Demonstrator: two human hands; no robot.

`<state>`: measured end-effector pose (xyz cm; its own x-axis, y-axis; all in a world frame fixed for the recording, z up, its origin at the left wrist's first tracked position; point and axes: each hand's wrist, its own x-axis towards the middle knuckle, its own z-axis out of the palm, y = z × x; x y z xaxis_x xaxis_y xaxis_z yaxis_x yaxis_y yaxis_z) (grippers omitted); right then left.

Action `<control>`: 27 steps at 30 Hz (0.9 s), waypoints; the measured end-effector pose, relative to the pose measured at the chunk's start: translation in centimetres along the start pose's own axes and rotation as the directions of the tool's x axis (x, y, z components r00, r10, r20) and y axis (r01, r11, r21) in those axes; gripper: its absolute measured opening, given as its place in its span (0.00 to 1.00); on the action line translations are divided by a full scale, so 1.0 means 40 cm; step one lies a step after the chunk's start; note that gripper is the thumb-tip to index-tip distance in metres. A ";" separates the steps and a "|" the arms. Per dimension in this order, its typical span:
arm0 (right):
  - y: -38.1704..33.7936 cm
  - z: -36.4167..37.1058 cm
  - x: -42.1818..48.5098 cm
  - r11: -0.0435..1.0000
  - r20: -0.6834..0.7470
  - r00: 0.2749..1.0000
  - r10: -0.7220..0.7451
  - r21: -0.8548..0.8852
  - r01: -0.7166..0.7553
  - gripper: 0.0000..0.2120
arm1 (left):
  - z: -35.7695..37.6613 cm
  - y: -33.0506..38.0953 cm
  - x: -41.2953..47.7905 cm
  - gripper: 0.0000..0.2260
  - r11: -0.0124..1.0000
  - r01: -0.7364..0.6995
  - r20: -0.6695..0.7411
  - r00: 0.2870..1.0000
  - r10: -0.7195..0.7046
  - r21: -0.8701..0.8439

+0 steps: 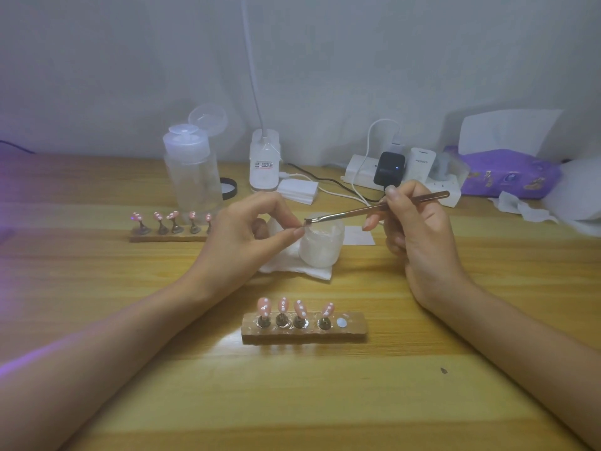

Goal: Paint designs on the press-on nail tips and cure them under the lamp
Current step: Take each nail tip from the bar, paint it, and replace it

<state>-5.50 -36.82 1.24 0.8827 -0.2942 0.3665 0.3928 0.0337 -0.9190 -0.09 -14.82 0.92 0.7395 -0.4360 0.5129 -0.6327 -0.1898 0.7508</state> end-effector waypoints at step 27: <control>-0.077 -0.066 0.023 0.943 0.225 0.943 -0.246 -0.169 0.286 0.09 | -0.002 0.004 0.000 0.07 1.000 0.025 0.007 1.000 -0.025 0.017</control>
<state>-6.57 -39.73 4.03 0.7938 -0.0706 0.6041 0.5796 -0.2136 -0.7864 -0.16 -14.78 1.07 0.7535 -0.4369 0.4912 -0.6178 -0.2151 0.7563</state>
